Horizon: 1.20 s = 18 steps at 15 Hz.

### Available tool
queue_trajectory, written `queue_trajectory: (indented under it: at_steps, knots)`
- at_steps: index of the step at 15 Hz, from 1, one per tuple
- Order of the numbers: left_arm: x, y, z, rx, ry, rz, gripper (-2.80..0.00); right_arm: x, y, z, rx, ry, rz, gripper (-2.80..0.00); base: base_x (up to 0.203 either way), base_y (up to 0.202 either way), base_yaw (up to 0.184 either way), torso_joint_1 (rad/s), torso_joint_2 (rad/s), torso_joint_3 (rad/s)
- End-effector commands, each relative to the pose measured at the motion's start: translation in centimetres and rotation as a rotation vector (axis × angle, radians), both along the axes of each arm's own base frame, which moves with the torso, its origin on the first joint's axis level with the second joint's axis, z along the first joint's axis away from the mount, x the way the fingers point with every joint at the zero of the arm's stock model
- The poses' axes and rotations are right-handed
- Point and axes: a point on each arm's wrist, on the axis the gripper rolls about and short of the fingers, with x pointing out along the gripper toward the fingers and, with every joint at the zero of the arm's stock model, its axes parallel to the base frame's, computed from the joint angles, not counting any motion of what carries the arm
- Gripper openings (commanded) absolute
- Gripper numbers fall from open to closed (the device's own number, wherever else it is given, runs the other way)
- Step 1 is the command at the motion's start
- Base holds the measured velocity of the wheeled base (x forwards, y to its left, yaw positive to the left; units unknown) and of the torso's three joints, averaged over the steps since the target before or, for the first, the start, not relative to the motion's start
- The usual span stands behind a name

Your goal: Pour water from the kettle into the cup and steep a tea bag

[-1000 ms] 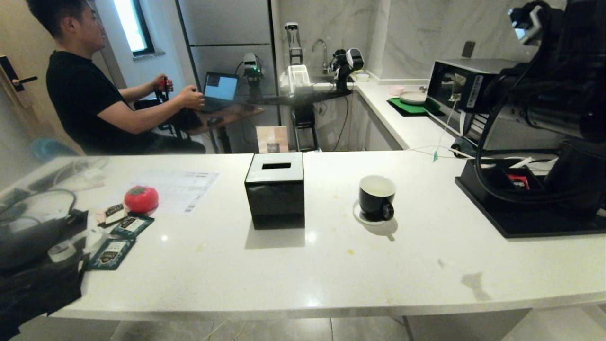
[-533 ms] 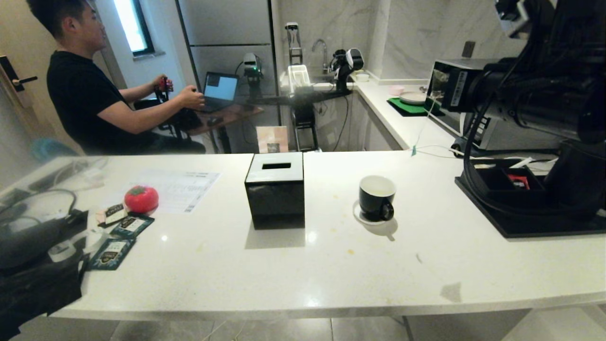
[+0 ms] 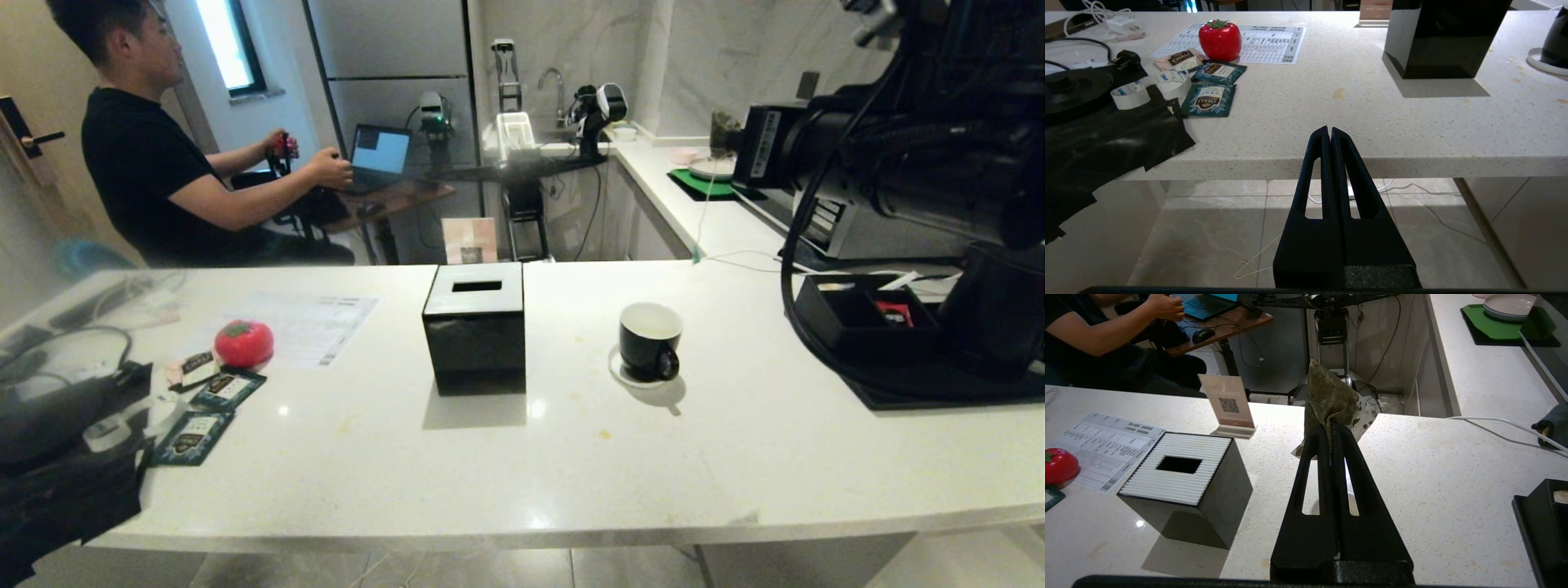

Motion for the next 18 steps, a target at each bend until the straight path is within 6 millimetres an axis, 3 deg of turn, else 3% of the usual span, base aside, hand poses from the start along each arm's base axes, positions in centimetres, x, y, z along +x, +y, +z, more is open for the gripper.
queue_trajectory:
  at_steps: [1,12,18]
  knots:
    - [0.0,0.0,0.0,0.001,0.000,0.000,-2.80,-0.3,0.2,0.1,0.002,-0.003,0.011,-2.80,0.000,0.000,0.000,0.000,0.00,0.000]
    - [0.0,0.0,0.0,0.011,0.000,0.000,-2.80,-2.4,2.4,0.5,0.009,-0.013,0.112,-2.80,0.000,0.000,0.000,0.000,0.00,0.000]
    - [0.0,-0.1,0.6,0.083,-0.047,-0.036,-2.80,-2.6,2.8,0.3,-0.001,-0.004,0.123,-2.80,0.000,0.000,0.000,0.000,0.00,0.000]
